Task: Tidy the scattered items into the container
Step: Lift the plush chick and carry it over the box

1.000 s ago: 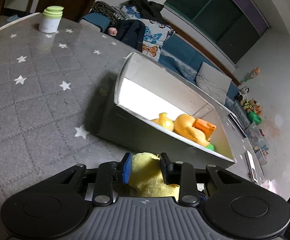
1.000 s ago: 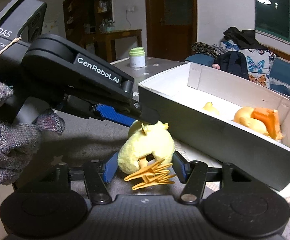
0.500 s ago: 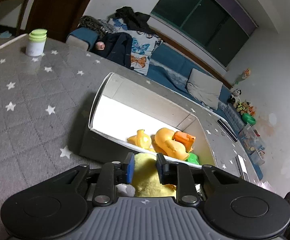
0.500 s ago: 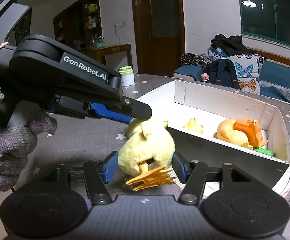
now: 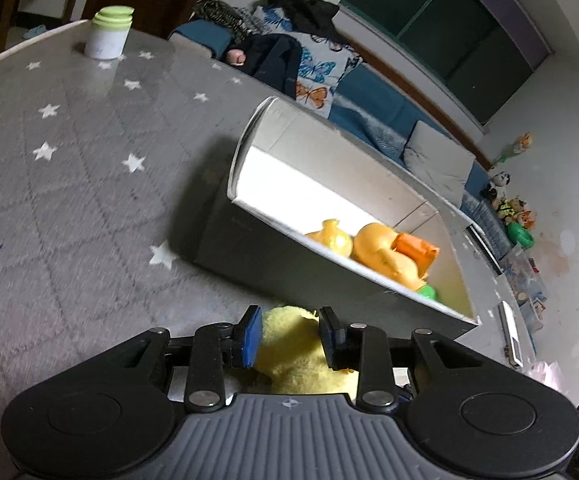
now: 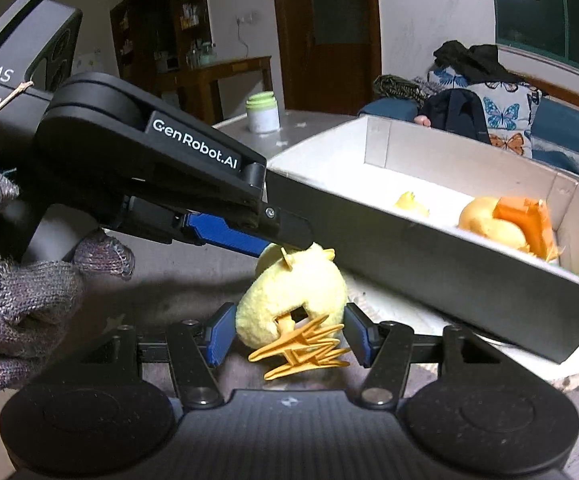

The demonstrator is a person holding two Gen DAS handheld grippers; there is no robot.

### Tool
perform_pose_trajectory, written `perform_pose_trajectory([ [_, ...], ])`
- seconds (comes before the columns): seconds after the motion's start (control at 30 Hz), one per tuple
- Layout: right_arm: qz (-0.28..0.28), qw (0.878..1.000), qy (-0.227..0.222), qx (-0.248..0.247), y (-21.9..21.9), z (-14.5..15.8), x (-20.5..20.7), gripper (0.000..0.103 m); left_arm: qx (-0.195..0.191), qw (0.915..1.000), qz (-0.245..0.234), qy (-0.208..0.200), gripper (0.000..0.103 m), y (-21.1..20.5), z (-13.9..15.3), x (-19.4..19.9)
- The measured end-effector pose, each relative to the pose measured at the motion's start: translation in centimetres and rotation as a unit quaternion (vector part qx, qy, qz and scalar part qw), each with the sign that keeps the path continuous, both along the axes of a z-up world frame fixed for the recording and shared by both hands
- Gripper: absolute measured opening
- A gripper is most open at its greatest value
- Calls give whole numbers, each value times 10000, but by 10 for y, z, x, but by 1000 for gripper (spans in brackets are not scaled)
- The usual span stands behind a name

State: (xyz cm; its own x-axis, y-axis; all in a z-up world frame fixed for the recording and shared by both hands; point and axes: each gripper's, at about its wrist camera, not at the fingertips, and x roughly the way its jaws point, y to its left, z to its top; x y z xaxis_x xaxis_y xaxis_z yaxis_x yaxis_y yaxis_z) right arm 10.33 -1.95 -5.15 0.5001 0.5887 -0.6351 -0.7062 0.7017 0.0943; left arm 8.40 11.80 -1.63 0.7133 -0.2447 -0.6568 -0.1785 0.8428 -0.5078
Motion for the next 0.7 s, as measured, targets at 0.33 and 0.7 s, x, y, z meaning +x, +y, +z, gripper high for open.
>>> perform_pose_trajectory([
  [0.33,0,10000,68,-8,0,-7,-4,58,-309,9994,126,104,41,3,-12,1],
  [0.7,-36,10000,-19,23,0,-4,-7,58,-506,9984,199,153,41,5,-11,-2],
])
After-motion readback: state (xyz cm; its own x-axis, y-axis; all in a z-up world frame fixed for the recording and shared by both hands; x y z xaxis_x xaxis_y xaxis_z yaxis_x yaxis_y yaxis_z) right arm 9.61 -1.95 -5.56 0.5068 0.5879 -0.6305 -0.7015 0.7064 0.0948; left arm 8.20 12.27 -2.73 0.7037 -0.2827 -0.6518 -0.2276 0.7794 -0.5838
